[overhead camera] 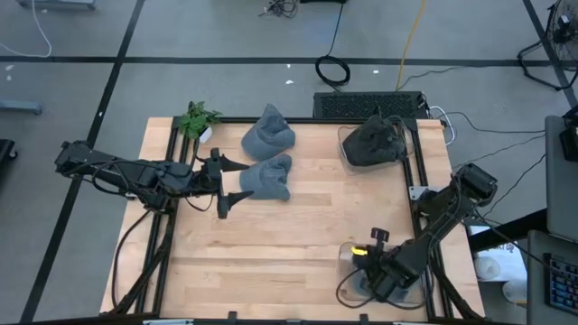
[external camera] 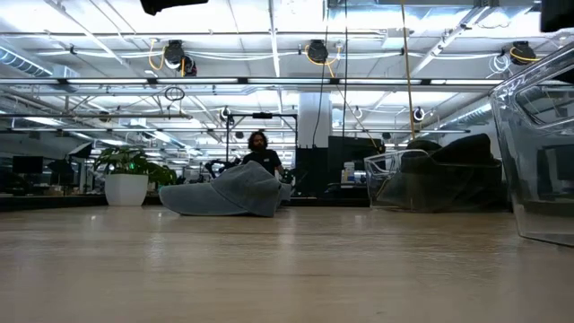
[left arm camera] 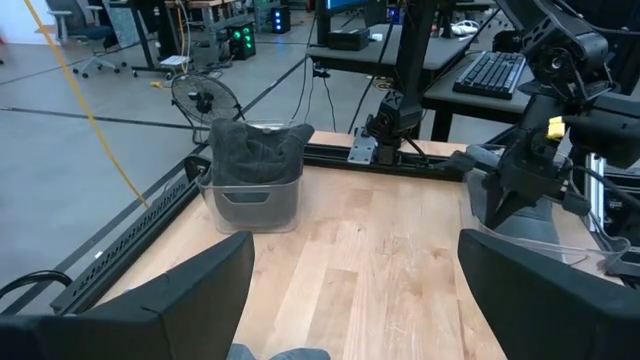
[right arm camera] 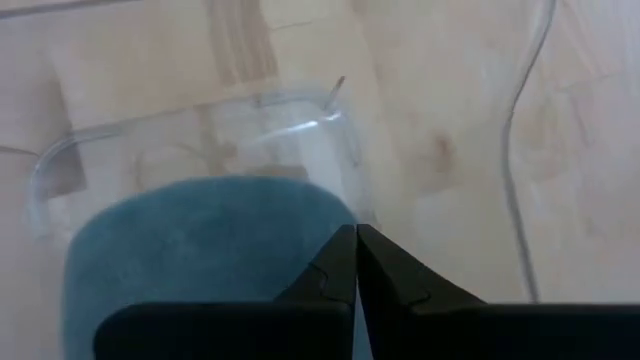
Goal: Pick & Place hat
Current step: Put the bottom gray cap into the bottom transparent bin
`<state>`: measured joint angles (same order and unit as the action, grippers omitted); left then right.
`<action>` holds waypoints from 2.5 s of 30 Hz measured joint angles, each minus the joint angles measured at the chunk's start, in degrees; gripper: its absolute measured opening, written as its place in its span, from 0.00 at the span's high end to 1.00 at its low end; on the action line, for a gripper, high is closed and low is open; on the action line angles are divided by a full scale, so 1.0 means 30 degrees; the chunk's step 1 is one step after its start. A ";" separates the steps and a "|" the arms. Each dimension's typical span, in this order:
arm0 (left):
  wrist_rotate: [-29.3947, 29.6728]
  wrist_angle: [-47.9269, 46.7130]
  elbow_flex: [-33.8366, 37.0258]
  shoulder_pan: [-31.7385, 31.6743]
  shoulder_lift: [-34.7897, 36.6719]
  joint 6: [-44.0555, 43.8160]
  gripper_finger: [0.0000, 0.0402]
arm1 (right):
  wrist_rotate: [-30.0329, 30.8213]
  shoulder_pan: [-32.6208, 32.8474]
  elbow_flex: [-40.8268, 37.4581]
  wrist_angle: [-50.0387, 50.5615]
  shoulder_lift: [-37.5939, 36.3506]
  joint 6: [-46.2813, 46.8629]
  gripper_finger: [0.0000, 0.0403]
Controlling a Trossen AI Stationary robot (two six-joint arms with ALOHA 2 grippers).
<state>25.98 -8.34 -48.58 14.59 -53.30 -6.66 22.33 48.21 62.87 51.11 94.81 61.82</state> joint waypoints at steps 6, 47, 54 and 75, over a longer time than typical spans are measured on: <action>0.0007 0.0000 0.0000 0.0000 0.0000 0.0000 0.10 | 0.0058 0.0819 0.0000 0.0852 -0.0347 0.1540 1.00; -0.0148 0.2266 0.0000 0.0000 0.0000 -0.0653 0.10 | 0.6906 -0.4889 -0.9290 -1.7366 -1.3114 -2.0308 1.00; -0.0182 0.1683 0.0000 0.0044 -0.0167 -0.1483 0.10 | 0.3946 -0.7538 -1.0905 -2.0926 -1.5852 -2.4646 1.00; 0.0873 0.2485 0.0000 -0.0754 -0.0262 -0.0860 0.10 | -0.3506 -1.1686 -1.3256 -1.7336 -2.2020 -2.2073 1.00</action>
<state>28.60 -0.88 -48.58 12.33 -54.08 -9.23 11.82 13.15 23.10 -0.90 28.75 -4.40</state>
